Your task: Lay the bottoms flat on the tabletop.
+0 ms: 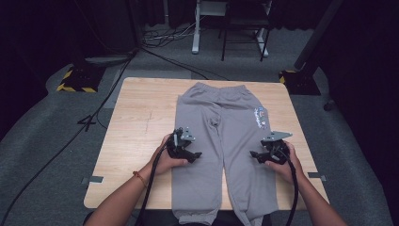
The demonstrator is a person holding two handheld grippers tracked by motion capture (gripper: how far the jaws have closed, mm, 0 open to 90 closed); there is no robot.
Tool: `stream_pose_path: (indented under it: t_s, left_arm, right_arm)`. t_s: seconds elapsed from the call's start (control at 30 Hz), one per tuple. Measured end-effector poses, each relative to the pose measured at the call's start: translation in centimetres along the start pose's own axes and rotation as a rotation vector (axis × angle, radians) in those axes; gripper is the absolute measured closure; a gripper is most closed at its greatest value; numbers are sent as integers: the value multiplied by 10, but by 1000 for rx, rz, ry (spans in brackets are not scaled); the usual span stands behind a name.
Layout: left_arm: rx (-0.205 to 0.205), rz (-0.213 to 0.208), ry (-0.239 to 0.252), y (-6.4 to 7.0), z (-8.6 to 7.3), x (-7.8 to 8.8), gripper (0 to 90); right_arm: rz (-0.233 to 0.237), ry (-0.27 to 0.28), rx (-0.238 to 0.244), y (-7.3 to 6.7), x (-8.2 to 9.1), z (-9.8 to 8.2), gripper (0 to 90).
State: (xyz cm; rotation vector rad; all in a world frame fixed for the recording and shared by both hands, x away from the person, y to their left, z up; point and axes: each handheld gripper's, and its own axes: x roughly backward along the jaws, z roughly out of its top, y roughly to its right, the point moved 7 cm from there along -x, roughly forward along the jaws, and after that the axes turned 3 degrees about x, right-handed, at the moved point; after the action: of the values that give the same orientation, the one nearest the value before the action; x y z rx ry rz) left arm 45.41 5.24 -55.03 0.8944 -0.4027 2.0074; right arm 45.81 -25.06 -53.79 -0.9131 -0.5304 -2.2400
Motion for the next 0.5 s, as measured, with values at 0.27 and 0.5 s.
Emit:
stream_pose_path:
  t_s: [0.27,0.5]
  left_arm:
    - [-46,-47,4,16,-24,21,244]
    - [-65,-68,12,35,-47,40,244]
  right_arm:
    - [69,16,-12,-26,17,-24,310]
    - [90,20,-8,-44,37,-43,285]
